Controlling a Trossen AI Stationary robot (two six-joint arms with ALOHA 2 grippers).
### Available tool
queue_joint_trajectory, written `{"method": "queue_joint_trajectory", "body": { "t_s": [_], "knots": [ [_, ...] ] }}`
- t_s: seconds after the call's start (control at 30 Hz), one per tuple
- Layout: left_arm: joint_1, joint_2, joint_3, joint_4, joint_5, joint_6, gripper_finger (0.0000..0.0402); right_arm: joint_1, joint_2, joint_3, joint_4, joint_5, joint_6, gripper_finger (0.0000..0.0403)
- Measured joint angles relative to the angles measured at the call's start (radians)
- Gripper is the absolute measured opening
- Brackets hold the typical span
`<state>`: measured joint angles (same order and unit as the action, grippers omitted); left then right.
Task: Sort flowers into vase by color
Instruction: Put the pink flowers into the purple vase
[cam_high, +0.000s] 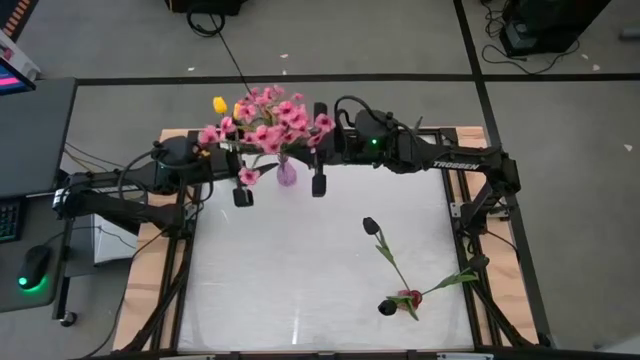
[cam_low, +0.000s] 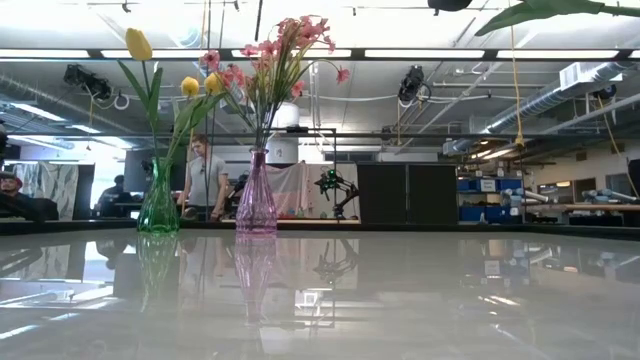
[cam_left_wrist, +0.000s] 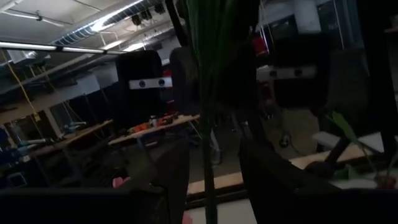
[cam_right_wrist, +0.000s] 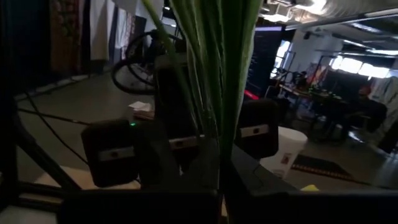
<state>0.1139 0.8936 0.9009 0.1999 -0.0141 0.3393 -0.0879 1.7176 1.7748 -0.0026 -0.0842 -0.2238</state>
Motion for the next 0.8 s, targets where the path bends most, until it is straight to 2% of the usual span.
{"method": "queue_joint_trajectory", "body": {
  "t_s": [0.27, 0.57, 0.7, 0.8],
  "knots": [
    [0.000, 0.000, 0.000, 0.015, 0.000, -0.038, 0.0146, 0.009, 0.000, 0.000, 0.005, 0.014, -0.014, 0.0011],
    [-0.001, -0.004, 0.000, -0.005, 0.006, -0.209, 0.0146, 0.054, 0.050, 0.000, 0.049, 0.055, -0.013, 0.0011],
    [-0.001, -0.032, 0.000, -0.104, 0.088, -0.208, 0.0146, 0.060, 0.067, 0.000, 0.073, 0.058, -0.005, 0.0011],
    [-0.001, -0.074, -0.001, -0.204, 0.105, -0.202, 0.0146, 0.061, 0.064, 0.000, 0.073, 0.065, -0.004, 0.0011]
  ]
}}
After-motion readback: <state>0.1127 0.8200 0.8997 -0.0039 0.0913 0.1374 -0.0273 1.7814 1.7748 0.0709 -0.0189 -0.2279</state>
